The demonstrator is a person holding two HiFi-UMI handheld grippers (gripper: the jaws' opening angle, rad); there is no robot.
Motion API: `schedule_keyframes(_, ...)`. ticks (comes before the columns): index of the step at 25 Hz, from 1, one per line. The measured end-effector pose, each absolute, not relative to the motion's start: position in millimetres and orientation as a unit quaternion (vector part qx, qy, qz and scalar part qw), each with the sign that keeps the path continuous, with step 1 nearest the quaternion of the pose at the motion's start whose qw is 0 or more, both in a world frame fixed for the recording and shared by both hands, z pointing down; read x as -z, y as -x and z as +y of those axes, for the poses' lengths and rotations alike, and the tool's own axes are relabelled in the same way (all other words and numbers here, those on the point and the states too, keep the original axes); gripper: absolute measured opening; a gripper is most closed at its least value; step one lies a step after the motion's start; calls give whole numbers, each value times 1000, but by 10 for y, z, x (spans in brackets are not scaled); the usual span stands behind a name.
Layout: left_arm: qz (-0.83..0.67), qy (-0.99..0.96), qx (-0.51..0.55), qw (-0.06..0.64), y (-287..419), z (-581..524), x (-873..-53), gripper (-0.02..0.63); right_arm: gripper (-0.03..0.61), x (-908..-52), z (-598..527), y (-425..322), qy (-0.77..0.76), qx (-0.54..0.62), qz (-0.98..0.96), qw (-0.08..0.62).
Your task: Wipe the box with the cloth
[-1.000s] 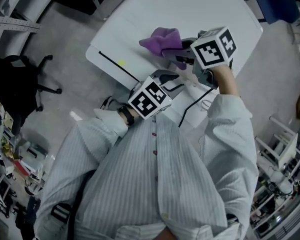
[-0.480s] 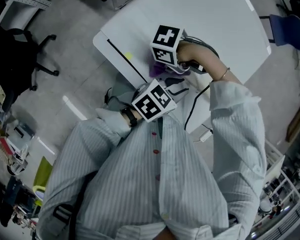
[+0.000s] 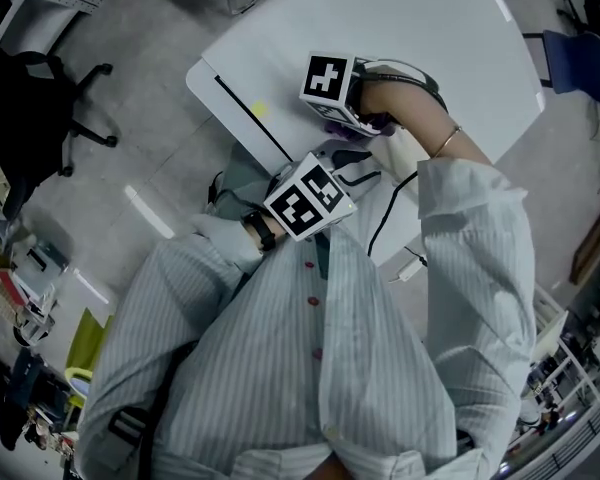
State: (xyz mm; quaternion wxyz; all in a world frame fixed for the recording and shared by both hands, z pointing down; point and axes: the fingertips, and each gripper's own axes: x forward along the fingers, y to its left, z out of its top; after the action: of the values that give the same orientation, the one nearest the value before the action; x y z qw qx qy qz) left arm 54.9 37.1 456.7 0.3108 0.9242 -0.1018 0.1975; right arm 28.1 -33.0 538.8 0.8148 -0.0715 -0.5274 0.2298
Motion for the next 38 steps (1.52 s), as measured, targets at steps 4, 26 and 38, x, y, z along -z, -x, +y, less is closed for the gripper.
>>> schedule_keyframes(4, -97, -924, -199, 312, -560, 335, -4571, 133, 61, -5374, -502, -385, 40, -236, -528, 815)
schedule_keyframes(26, -58, -923, -213, 314, -646, 294, -4560, 133, 61, -5338, -1261, -977, -114, -328, -546, 762)
schedule_keyframes(38, -43, -932, -212, 290, -549, 166, -4457, 133, 61, -5027, -1428, -1185, -221, -359, -590, 688)
